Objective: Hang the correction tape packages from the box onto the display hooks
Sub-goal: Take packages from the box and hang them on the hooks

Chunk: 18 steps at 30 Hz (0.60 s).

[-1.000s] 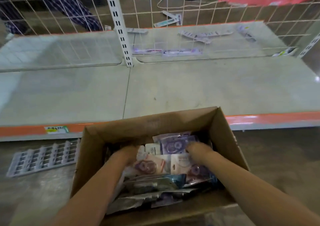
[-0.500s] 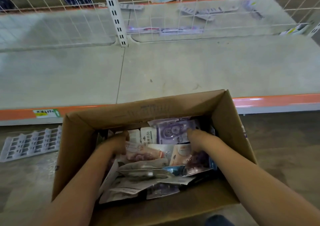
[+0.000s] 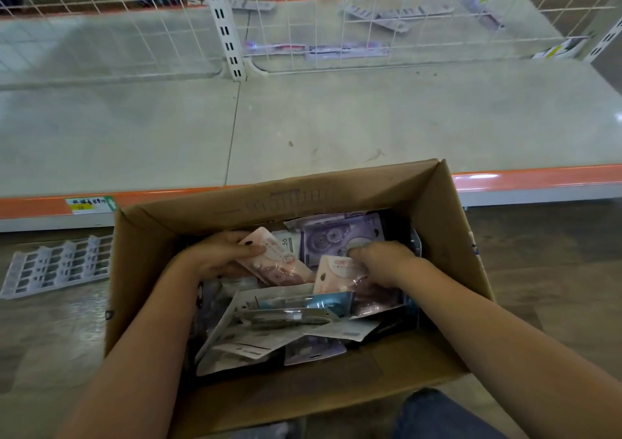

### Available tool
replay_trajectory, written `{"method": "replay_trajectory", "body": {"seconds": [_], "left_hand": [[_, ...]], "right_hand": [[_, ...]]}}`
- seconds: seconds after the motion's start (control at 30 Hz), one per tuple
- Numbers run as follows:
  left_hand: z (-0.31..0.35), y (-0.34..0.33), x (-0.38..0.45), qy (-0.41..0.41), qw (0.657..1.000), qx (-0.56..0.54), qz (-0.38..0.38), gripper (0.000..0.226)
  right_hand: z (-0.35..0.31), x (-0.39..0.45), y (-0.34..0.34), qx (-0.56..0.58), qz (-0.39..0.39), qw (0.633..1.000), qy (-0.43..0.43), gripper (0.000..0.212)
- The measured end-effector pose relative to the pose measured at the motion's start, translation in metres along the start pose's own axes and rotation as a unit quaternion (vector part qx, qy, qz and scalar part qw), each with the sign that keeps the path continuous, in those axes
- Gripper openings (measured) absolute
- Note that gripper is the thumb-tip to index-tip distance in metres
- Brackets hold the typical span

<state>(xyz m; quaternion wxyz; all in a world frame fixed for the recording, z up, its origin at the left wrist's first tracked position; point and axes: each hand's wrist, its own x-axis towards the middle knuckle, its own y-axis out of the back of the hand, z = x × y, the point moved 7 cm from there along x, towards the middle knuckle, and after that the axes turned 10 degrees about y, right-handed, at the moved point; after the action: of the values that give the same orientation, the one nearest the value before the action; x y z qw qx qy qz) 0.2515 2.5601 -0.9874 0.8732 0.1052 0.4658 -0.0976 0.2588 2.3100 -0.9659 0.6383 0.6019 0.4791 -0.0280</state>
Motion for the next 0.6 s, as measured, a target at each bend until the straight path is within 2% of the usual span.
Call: {"method": "replay_trajectory", "body": {"seconds": [0.07,0.13,0.2,0.3,0.37,0.47,0.53,0.6], "left_hand": [[0.003,-0.007,-0.005,-0.006,1.000,0.027,-0.014,0.032],[0.005,-0.013,-0.010,-0.004,0.988,0.153,0.007,0.036],[0.008,-0.015,-0.014,0.009,0.962,0.269,0.041,0.035],[0.021,-0.016,-0.019,-0.003,0.944,0.318,0.084,0.025],[0.033,-0.014,-0.022,-0.047,0.955,0.278,0.096,0.018],[0.040,-0.012,-0.022,-0.085,0.992,0.076,0.051,0.021],[0.040,-0.015,-0.022,-0.093,0.995,-0.032,0.025,0.020],[0.041,-0.019,-0.020,-0.100,0.993,-0.066,0.012,0.020]], "right_hand": [[-0.002,-0.002,0.005,0.046,0.027,0.999,0.001,0.048],[-0.002,-0.004,0.011,0.084,0.058,0.995,0.001,0.050],[-0.002,-0.004,0.017,0.110,0.087,0.990,0.000,0.052],[-0.006,-0.004,0.030,0.179,0.136,0.974,0.017,0.033],[-0.004,-0.005,0.038,0.272,0.163,0.948,0.031,0.027],[0.001,-0.008,0.047,0.389,0.182,0.902,0.050,0.040],[0.003,-0.008,0.051,0.443,0.191,0.873,0.063,0.042],[0.003,-0.007,0.056,0.474,0.193,0.856,0.075,0.043]]}}
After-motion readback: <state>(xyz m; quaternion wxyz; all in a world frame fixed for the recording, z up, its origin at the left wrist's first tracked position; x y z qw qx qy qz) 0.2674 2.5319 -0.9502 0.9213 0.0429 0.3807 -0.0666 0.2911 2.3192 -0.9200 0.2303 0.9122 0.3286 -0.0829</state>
